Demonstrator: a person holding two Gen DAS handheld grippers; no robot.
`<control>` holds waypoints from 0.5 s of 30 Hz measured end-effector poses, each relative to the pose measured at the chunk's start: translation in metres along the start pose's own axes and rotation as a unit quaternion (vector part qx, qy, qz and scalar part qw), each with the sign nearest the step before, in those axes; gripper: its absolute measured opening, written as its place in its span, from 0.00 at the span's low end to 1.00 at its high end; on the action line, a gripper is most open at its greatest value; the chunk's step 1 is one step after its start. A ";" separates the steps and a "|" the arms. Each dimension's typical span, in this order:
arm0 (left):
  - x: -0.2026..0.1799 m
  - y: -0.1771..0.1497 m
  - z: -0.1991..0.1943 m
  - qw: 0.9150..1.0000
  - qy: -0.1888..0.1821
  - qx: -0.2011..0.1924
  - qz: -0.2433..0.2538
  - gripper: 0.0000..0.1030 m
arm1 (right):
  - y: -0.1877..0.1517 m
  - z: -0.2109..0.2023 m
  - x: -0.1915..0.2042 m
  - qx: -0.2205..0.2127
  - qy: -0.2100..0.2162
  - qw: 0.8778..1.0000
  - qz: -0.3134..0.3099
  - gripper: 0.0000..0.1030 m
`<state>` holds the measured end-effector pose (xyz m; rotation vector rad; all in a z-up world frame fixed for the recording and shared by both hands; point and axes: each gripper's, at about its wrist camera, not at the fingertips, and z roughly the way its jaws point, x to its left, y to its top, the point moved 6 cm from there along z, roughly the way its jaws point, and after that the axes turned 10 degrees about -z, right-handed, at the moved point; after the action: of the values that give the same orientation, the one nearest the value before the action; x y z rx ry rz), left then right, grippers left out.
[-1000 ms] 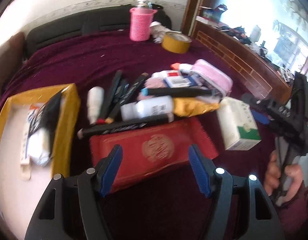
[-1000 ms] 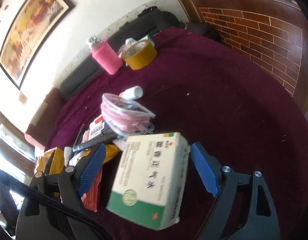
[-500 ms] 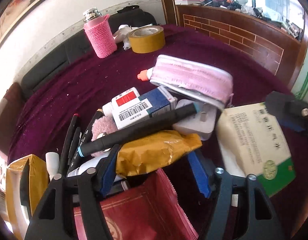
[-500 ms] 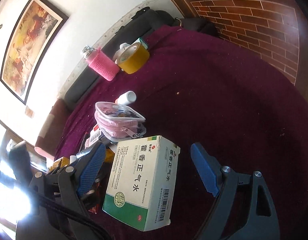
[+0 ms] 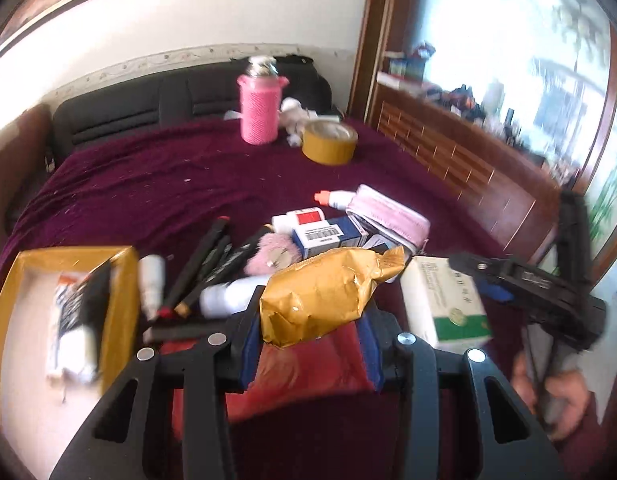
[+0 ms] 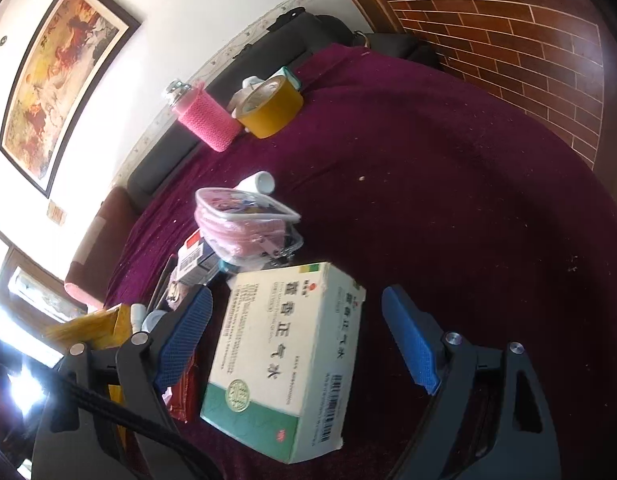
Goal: Organize objects
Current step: 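Grasp the yellow padded envelope with the left gripper, then carry the envelope to the tray with the left gripper while the right carries the pink pouch there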
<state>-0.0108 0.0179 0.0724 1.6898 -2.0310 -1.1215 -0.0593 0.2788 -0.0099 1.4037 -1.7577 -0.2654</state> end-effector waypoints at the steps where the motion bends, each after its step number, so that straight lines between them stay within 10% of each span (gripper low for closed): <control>1: 0.006 0.000 -0.007 1.000 -0.002 -0.003 -0.006 0.35 | 0.000 -0.002 0.005 0.009 0.003 1.000 -0.004 0.84; 6: 0.043 -0.011 -0.048 0.999 -0.005 -0.021 -0.046 0.35 | 0.029 -0.011 0.052 0.044 -0.016 0.992 -0.118 0.85; 15: 0.124 -0.035 -0.083 0.990 0.020 -0.039 -0.135 0.36 | 0.053 0.081 0.099 0.135 -0.132 0.937 -0.295 0.75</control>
<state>0.0320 -0.1290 0.0704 1.9740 -1.7475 -1.2209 -0.1549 0.1841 0.0204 2.1723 -1.5772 -0.5702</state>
